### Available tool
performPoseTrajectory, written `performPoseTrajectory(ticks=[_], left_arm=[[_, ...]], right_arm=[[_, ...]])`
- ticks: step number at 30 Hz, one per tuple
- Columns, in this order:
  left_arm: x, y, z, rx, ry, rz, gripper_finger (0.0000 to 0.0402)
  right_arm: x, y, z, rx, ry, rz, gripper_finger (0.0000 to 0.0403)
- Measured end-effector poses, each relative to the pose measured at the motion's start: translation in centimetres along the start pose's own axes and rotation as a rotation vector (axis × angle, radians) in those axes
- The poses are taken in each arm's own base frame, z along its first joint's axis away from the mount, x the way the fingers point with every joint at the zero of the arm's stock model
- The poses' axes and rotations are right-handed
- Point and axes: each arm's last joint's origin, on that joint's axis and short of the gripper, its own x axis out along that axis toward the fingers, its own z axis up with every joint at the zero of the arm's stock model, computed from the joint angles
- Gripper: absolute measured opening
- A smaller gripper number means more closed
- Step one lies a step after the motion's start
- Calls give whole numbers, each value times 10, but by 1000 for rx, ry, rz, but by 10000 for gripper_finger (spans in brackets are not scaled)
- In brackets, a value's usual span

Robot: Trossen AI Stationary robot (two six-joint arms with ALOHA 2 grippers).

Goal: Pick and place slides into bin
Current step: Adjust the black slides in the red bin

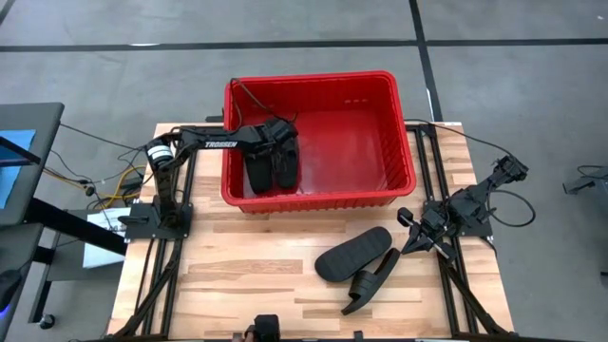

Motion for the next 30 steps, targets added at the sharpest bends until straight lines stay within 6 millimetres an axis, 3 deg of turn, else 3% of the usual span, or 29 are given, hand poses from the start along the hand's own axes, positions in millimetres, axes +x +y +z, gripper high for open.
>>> performPoseTrajectory(ticks=[6, 12, 20, 30], left_arm=[[0, 0, -2, 3, 20, 14, 184], [0, -2, -7, 21, 68, -16, 232], [-1, -2, -6, 26, 75, -12, 260], [-15, 7, 6, 69, 59, -111, 262]], right_arm=[[0, 0, 0, 0, 1, 0, 0], [0, 0, 0, 0, 0, 0, 0], [0, 0, 0, 0, 0, 0, 0], [0, 0, 0, 0, 1, 0, 0]])
